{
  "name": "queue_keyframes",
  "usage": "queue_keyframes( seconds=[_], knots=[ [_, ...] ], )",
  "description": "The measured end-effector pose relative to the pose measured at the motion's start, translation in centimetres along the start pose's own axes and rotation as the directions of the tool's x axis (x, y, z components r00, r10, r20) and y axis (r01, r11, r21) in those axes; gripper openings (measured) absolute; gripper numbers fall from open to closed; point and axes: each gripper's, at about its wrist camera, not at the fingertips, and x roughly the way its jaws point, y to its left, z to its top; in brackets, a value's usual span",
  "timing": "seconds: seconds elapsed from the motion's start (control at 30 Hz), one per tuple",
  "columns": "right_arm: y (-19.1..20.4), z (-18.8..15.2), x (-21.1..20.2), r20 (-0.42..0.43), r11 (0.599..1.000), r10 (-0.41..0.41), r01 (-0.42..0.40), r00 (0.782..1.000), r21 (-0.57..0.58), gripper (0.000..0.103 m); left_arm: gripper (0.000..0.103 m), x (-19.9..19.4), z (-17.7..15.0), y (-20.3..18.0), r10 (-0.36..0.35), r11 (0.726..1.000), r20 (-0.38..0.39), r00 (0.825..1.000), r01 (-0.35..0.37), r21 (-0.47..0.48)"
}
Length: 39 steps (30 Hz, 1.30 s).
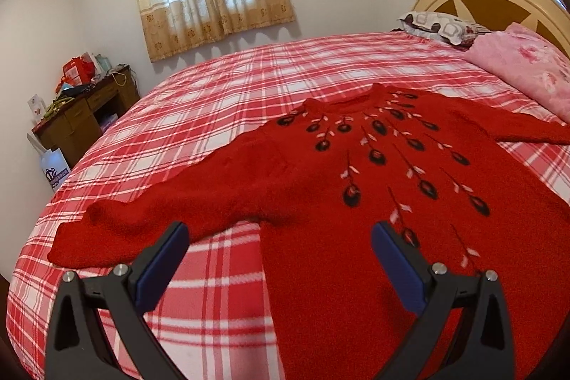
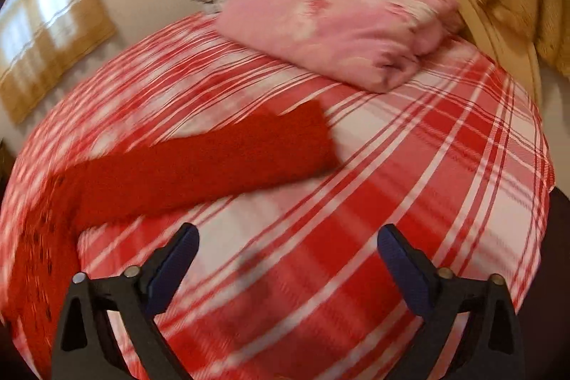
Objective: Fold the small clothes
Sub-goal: 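Grasp the cuff of the sleeve nearest the right tool with the right tool, then lift the sleeve with the right tool and fold it across the body, release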
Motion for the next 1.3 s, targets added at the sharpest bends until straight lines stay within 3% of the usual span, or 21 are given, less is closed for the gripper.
queue_keyframes(
  seconds=[0.07, 0.3, 0.5, 0.57, 0.7, 0.97, 1.3],
  knots=[
    [-0.9, 1.3, 1.4, -0.031, 0.999, -0.004, 0.005, 1.0, 0.036, 0.075, 0.103, 0.7, 0.4, 0.2, 0.007, 1.0, -0.006, 1.0, -0.007, -0.004],
    [-1.1, 4.3, 4.8, -0.06, 0.999, -0.033, 0.036, 0.998, 0.041, 0.063, 0.103, 2.5, 0.8, 0.2, 0.024, 1.0, -0.033, 0.999, -0.025, -0.01],
    [1.4, 4.5, 6.2, -0.059, 0.991, -0.096, 0.09, 0.994, -0.095, 0.039, 0.103, 3.3, 0.9, 0.6, 0.03, 0.999, -0.048, 0.998, -0.031, -0.019],
    [2.3, 4.5, 6.3, -0.071, 0.99, -0.066, 0.056, 0.995, -0.131, 0.017, 0.103, 3.5, 0.8, 0.9, 0.03, 0.999, -0.058, 0.998, -0.032, -0.027],
    [3.4, 4.6, 6.0, -0.069, 0.99, -0.041, 0.031, 0.997, -0.139, 0.015, 0.103, 3.5, 0.6, 1.5, 0.029, 0.999, -0.065, 0.997, -0.032, -0.043],
    [7.1, 5.0, 2.0, 0.042, 0.984, 0.036, -0.028, 0.998, -0.176, 0.014, 0.103, 2.8, 0.4, 3.1, 0.029, 0.997, -0.058, 0.998, -0.033, -0.072],
    [14.7, 5.7, -4.2, 0.152, 0.946, 0.183, -0.132, 0.971, -0.297, 0.014, 0.103, 2.4, -0.1, 4.4, 0.023, 0.995, -0.058, 0.998, -0.028, -0.101]
  ],
)
